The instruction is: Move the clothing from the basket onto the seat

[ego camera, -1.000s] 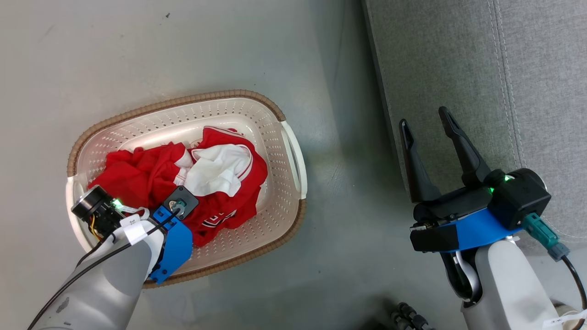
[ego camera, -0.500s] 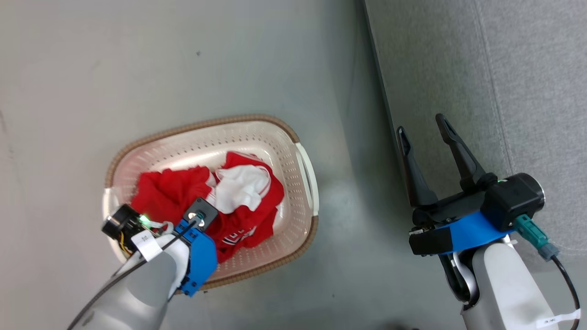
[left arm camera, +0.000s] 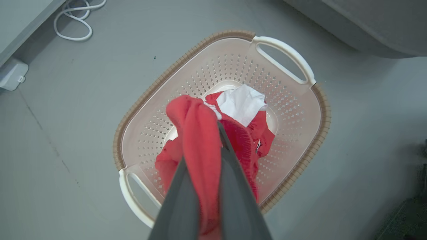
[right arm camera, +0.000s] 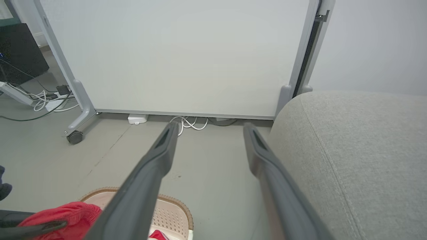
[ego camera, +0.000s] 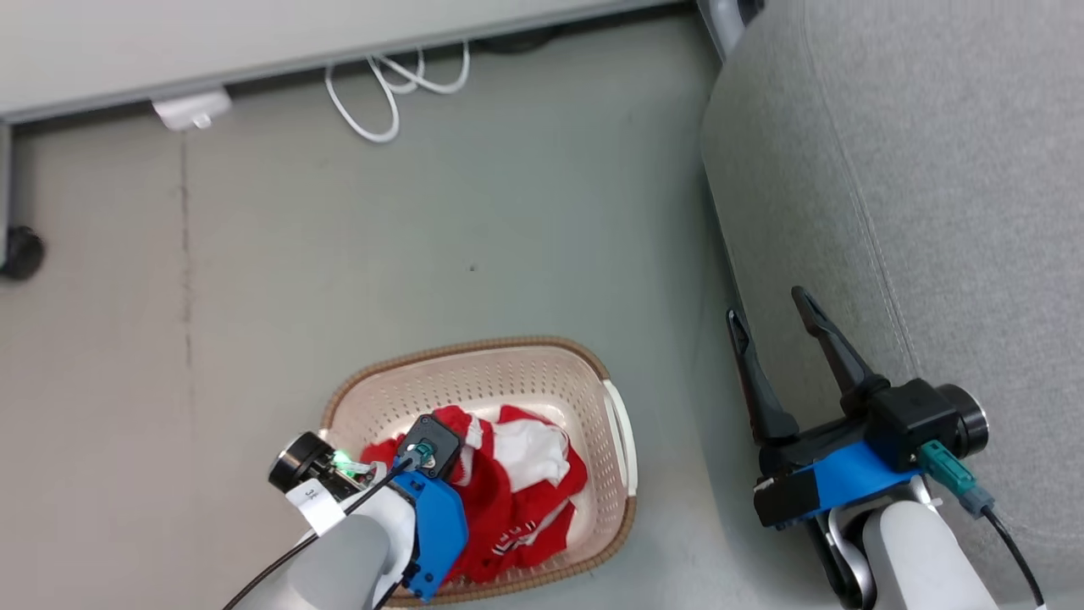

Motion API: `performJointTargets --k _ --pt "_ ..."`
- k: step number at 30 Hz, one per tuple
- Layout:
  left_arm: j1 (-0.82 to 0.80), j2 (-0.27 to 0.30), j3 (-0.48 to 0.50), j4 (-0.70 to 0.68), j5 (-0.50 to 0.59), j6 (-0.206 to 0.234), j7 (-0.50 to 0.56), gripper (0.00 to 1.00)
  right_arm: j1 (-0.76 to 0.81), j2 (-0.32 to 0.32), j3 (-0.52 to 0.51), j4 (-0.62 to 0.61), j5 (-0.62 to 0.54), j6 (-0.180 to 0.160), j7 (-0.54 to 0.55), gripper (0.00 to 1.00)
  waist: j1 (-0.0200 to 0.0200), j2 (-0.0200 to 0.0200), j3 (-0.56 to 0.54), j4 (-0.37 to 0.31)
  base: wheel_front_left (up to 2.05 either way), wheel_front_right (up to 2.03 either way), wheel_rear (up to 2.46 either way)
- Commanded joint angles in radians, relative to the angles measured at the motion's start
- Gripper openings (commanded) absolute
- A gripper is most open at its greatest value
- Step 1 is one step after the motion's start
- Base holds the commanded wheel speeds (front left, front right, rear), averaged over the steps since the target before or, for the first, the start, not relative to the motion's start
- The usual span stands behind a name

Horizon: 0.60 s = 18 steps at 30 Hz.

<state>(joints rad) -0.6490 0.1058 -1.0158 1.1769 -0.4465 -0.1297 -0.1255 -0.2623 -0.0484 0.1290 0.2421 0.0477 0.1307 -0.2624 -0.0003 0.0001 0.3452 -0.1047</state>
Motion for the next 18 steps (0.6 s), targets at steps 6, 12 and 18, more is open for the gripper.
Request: performJointTargets --k 6,12,18 --pt "0.002 0.000 -0.043 -0.080 -0.075 0.000 -0.031 0.00 0.044 -0.003 -0.001 0.019 0.005 0.000 -0.004 1.00 0.0003 -0.0001 -0.138 0.059 0.00 0.00 0.00" --pt "-0.034 0.003 -0.090 -0.156 -0.130 0.000 -0.036 0.00 0.078 -0.004 0.011 0.028 0.016 0.000 0.004 1.00 0.0003 -0.0001 -0.200 0.086 0.00 0.00 0.00" --pt "-0.080 -0.002 -0.106 -0.235 -0.198 0.000 -0.033 0.00 0.103 -0.003 0.022 0.030 0.025 0.000 0.015 1.00 0.0003 -0.0001 -0.247 0.108 0.00 0.00 0.00"
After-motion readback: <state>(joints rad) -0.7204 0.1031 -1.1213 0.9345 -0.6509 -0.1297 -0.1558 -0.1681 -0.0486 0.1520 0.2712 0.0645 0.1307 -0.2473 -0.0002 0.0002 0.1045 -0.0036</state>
